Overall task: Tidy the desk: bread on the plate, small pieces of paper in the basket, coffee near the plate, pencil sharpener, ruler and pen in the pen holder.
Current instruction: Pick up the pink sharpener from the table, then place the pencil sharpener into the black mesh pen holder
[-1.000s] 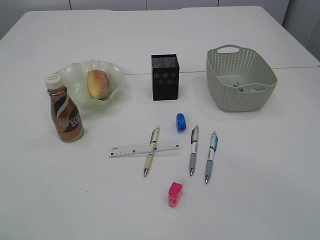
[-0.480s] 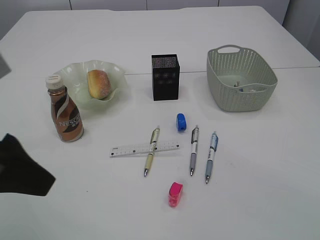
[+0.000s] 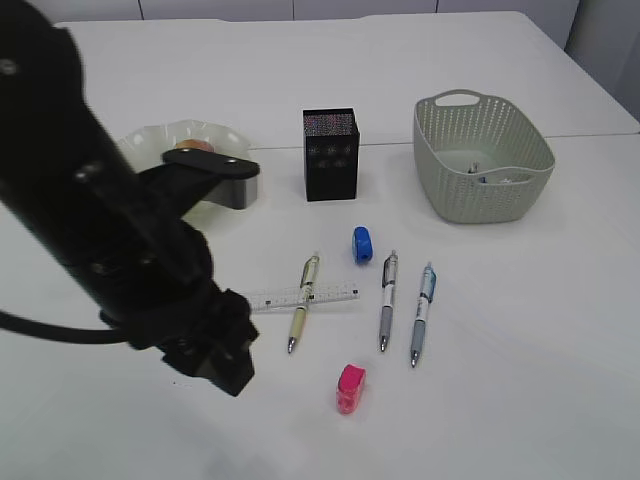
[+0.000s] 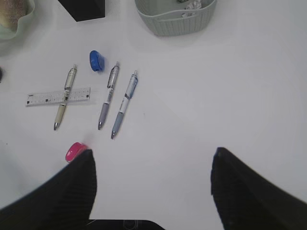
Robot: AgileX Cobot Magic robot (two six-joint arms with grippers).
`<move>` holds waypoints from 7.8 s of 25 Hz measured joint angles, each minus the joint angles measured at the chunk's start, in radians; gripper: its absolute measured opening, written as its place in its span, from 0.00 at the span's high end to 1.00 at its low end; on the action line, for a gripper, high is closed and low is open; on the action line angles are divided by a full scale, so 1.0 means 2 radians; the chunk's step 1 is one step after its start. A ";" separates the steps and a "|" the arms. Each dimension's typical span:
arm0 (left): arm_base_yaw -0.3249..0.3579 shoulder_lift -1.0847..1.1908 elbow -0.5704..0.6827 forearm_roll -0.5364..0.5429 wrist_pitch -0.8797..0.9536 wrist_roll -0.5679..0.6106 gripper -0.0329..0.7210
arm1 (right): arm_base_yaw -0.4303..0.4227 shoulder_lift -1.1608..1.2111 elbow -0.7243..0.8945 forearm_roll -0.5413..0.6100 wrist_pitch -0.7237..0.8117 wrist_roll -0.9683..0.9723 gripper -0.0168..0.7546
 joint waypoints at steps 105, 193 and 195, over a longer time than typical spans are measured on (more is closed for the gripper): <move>-0.047 0.340 -0.271 0.015 0.082 -0.026 0.74 | 0.000 0.065 0.000 -0.118 -0.002 0.015 0.23; 0.084 0.444 -0.595 0.193 -0.160 -0.096 0.74 | 0.000 0.066 0.000 -0.133 -0.003 0.015 0.23; 0.084 0.441 -0.595 0.193 -0.156 -0.096 0.74 | 0.000 0.066 0.000 -0.133 -0.003 0.015 0.23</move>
